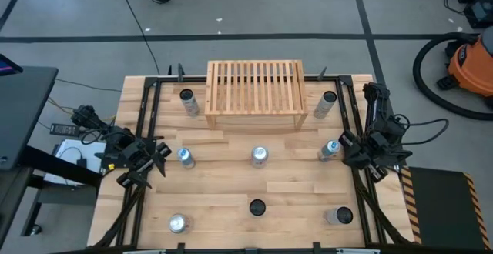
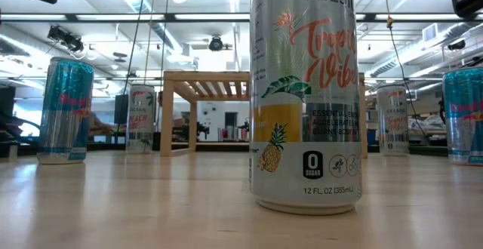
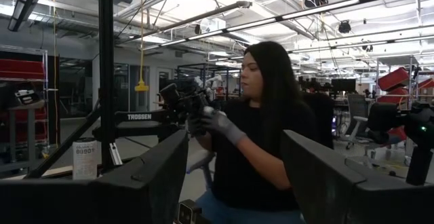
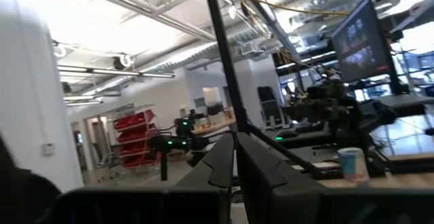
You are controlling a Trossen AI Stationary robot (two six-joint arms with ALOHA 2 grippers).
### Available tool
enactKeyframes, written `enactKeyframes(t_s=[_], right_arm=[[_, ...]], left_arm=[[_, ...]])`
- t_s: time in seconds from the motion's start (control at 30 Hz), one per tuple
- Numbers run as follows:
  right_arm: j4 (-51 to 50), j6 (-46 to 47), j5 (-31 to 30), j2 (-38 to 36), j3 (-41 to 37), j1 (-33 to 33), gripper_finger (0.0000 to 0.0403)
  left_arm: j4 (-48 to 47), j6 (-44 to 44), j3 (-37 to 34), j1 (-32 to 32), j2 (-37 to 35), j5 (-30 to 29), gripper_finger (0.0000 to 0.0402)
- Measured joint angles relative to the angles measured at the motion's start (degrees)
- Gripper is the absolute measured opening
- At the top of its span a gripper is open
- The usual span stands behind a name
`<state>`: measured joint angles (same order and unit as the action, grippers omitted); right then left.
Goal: Place canned beverage on shelf
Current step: Put the top white yellow soda can on the shelf
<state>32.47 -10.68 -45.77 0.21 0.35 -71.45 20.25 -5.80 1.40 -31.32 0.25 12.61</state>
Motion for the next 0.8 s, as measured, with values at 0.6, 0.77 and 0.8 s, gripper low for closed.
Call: enactKeyframes(t_s=[0.6, 0.77, 0.8], right_arm=[[-0.81, -0.17, -15.27, 0.22, -0.01, 1.61, 0.0093], [-0.79, 0.04, -15.41, 0.22, 0.01, 2.49, 0.0168], [-0.79, -0.83, -14.86, 0.22, -0.01, 2.71, 0.0184]], left_arm=[[0.02, 0.0, 0.0, -0.01, 0.01, -0.01, 0.0243], [0.01, 0.0, -0.01, 0.0, 0.0, -0.01, 0.0243], [0.0, 0.0, -0.01, 0.0, 0.0, -0.01, 0.0243]])
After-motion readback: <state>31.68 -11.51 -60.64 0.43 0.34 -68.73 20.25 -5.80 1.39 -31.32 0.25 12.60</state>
